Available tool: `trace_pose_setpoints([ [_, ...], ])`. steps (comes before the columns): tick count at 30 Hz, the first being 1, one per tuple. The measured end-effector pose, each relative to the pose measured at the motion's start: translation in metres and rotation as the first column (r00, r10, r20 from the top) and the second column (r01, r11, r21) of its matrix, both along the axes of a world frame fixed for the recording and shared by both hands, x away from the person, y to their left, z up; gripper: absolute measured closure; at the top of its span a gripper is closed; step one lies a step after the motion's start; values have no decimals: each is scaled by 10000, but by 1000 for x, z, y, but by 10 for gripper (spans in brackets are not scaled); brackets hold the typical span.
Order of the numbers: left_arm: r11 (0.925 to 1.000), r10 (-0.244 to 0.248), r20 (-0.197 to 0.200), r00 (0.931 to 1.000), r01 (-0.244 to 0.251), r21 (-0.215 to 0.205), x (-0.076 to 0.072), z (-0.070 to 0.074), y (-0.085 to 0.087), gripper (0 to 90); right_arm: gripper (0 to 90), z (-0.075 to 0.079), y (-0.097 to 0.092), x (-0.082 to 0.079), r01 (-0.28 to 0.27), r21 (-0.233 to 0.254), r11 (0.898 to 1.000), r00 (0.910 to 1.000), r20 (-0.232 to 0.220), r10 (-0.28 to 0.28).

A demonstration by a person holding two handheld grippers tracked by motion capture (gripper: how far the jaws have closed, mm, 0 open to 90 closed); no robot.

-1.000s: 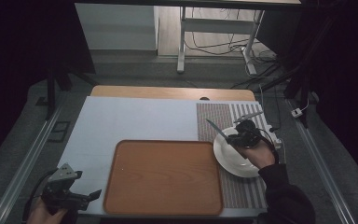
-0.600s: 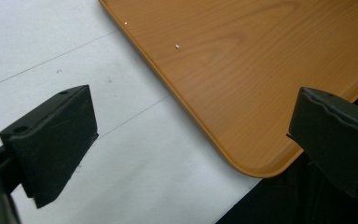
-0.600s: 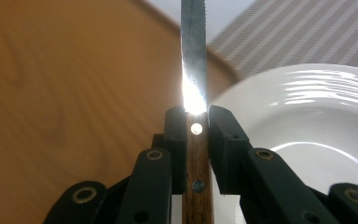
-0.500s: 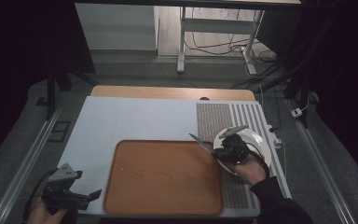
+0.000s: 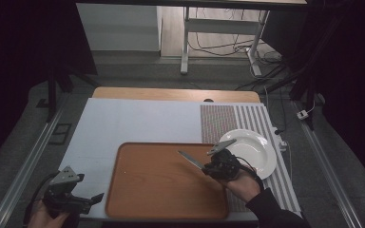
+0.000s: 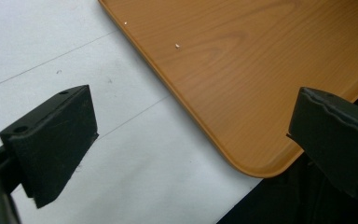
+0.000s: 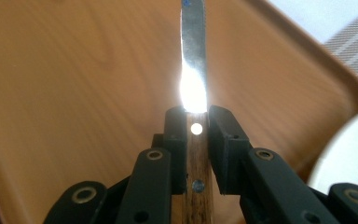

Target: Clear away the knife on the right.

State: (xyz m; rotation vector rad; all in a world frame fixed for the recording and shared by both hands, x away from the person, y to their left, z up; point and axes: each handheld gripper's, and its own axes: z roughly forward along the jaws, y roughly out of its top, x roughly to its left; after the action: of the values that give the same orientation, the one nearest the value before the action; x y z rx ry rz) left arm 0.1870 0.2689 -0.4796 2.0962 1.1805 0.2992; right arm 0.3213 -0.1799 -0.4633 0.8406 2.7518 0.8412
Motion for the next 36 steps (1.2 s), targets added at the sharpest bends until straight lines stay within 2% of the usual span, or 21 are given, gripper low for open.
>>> trace_pose_setpoints([
  [8, 10000, -33, -14, 10000, 33, 32, 0, 0, 0, 14, 778, -7, 22, -16, -548, -148, 9984, 9985, -81, 547],
  [13, 10000, -25, 0, 10000, 25, 55, 0, 0, 0, 14, 778, -19, 26, -18, -535, -748, 9958, 9986, -91, 530],
  [20, 10000, -50, 1, 10000, 50, 44, 0, 0, -1, 14, 773, -34, 27, -16, -681, -1414, 9876, 9972, -411, 628],
  [22, 10000, -45, -3, 10000, 45, 66, 0, 0, -1, 14, 768, -36, 27, -16, -774, -1376, 9875, 9964, -456, 718],
  [24, 10000, -56, -1, 10000, 56, 78, 0, 0, -1, 14, 700, -35, 25, -14, -840, -1260, 9885, 9952, -610, 768],
  [26, 9999, -45, -12, 10000, 45, 89, 0, 0, -1, 15, 650, -30, 23, -12, -780, -971, 9922, 9950, -705, 713],
  [28, 9999, -74, -19, 10000, 74, 95, 0, 0, -1, 15, 640, -22, 20, -9, -660, -608, 9960, 9965, -544, 627],
  [31, 9999, -68, -33, 10000, 68, 102, 1, 0, -1, 16, 789, -13, 23, -9, -978, -520, 9938, 9949, -311, 963],
  [33, 9999, -67, -42, 10000, 68, 117, 1, 0, -2, 16, 900, -12, 31, -12, -1620, -754, 9839, 9868, -116, 1616],
  [36, 9999, -56, -45, 10000, 57, 137, 1, 0, -2, 16, 900, -17, 47, -13, -2229, -915, 9705, 9747, -365, 2204],
])
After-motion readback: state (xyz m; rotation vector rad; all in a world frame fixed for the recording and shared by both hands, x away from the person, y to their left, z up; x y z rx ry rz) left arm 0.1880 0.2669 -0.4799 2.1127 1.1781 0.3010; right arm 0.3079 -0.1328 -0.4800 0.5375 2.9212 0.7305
